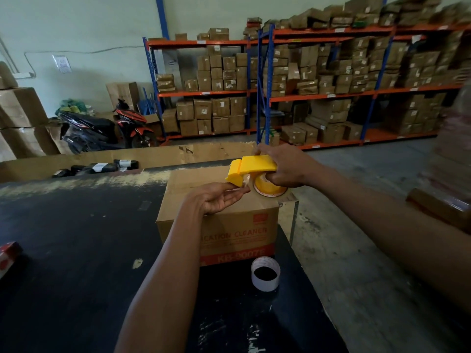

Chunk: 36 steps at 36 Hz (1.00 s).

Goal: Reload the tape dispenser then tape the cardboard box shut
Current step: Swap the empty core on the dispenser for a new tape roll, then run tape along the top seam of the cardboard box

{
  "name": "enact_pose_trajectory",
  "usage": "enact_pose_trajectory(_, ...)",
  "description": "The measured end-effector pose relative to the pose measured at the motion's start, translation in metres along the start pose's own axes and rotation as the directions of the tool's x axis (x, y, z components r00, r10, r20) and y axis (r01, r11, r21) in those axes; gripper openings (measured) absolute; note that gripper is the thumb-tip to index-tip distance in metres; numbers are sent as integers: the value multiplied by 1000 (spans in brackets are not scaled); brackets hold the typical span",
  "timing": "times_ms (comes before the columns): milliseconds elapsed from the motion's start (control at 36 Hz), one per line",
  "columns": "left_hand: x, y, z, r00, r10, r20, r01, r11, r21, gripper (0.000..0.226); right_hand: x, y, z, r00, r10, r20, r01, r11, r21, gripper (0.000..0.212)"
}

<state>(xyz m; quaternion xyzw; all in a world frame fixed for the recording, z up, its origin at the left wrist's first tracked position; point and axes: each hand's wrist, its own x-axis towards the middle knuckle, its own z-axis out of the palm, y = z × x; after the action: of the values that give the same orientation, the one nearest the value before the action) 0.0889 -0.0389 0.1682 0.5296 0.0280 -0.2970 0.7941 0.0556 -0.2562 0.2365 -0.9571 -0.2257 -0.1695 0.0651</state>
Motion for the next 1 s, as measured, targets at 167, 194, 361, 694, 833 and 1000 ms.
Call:
enact_pose_trajectory(167, 9, 7, 2, 999, 13, -36, -7, 987, 161, 14, 1, 0, 4, 1000, 28, -13, -28, 999, -21, 68)
enact_pose_trajectory(194, 10, 8, 3, 999, 29, -35, -21, 978, 209, 12, 0, -1, 5, 999, 32, -7, -32, 999, -21, 68)
enact_pose_trajectory(361, 26, 13, -9, 984, 151, 93, -177, 846, 503, 17, -13, -13, 12, 993, 119, -15, -119, 993, -23, 71)
enact_pose_trajectory(694, 66, 57, -3, 978, -182, 97, -16, 400, 916, 27, -45, -61, 48, 947, 318, -37, -320, 936, -149, 70)
enact_pose_trajectory(833, 77, 61, 11, 969, -233, 78, 26, 410, 912, 23, -42, -66, 54, 926, 366, -91, -376, 918, -130, 63)
enact_pose_trajectory(1000, 91, 67, -10, 903, -391, 177, 124, 633, 764, 23, -39, -59, 51, 928, 330, -173, -353, 928, -119, 77)
